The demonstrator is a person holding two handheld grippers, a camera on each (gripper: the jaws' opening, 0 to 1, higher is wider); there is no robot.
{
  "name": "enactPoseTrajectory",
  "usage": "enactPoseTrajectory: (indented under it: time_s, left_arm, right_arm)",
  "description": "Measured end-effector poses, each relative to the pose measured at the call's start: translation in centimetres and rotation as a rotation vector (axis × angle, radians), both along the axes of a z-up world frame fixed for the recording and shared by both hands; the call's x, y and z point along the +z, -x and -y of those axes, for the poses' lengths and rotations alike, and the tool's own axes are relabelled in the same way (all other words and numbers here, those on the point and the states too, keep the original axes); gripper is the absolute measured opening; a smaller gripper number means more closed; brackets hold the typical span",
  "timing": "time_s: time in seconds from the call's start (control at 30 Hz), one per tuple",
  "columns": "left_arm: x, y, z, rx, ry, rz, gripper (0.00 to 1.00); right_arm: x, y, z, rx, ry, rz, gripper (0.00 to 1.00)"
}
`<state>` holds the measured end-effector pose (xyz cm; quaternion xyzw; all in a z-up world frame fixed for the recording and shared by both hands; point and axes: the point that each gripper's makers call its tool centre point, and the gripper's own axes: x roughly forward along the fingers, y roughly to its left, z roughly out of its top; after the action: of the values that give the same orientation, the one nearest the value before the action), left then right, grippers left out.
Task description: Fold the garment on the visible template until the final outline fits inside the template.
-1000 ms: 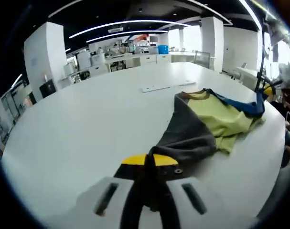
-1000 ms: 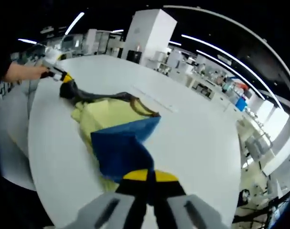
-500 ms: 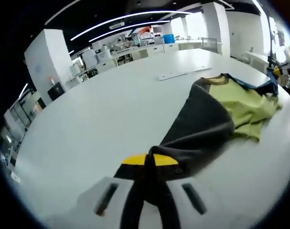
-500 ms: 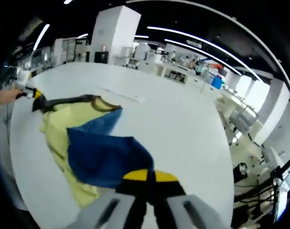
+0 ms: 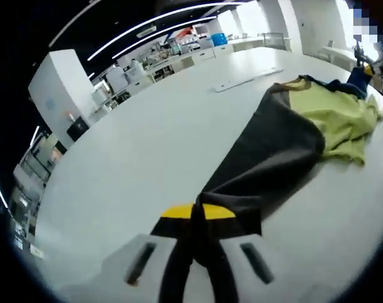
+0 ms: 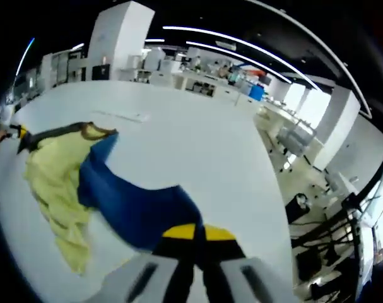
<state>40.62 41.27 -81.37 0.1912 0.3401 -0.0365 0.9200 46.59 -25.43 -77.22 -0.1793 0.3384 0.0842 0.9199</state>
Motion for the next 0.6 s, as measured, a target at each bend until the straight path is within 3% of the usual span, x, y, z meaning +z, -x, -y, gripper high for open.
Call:
enactPoseTrajectory:
  time_s: [0.33, 0.6]
  left_arm:
    - [-0.4, 0.1, -0.5, 0.005, -0.021, -0.012, 0.0]
    - [-0.4, 0.0, -1.1, 0.015, -0.032, -0.015, 0.0]
  right_arm:
    - [-1.8, 0.5, 3.9, -0.116, 0.028, -0.029, 0.0]
    - [-3.1, 3.0, 6.2, -0.196, 0.049, -0.073, 0.0]
